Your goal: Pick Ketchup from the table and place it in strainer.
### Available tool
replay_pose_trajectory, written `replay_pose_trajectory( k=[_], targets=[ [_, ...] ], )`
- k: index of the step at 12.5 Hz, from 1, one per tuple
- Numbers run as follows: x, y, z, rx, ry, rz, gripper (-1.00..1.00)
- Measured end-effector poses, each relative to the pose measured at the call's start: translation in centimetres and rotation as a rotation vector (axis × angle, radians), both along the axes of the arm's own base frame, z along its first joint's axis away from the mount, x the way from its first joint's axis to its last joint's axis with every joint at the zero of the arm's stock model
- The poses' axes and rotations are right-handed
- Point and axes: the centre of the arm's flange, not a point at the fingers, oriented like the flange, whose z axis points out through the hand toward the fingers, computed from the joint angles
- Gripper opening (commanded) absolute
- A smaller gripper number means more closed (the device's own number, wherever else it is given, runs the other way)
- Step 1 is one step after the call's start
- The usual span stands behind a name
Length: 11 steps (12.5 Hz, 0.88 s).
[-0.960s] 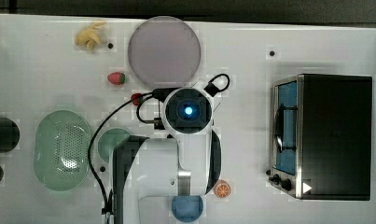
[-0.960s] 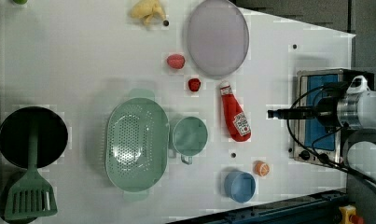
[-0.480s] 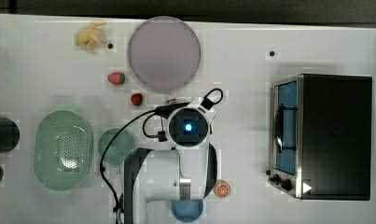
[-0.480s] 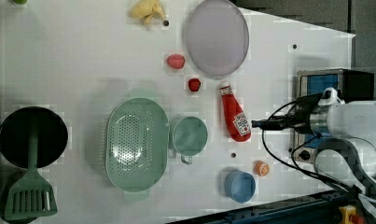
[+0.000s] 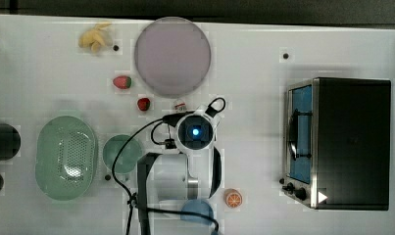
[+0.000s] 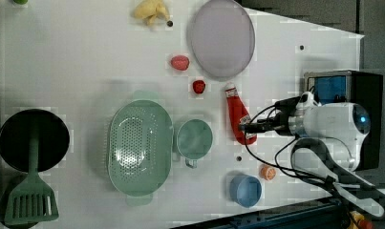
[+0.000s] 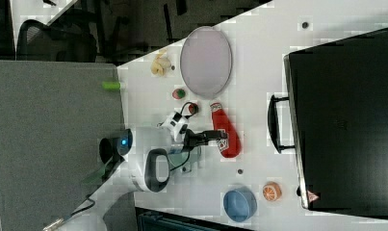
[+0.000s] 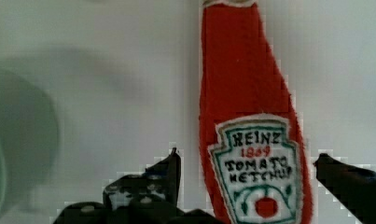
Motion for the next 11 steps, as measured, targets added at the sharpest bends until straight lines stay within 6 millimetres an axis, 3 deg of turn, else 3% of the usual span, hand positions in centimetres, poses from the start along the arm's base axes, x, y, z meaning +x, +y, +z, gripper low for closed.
replay_pose_trajectory(
  k=[4,5,8,11],
  targets=[
    [-0.9,0.0,-4.1,0.011,0.009,-0.007,1.0],
    [-0.9,-0.1,-4.5,0.012,0.002,-0.008,0.92],
    [-0.7,0.2,-4.5,0.013,-0.014,0.008,0.21],
    [0.0,0.3,-4.0,0.016,-0.039,0.004,0.2]
  ],
)
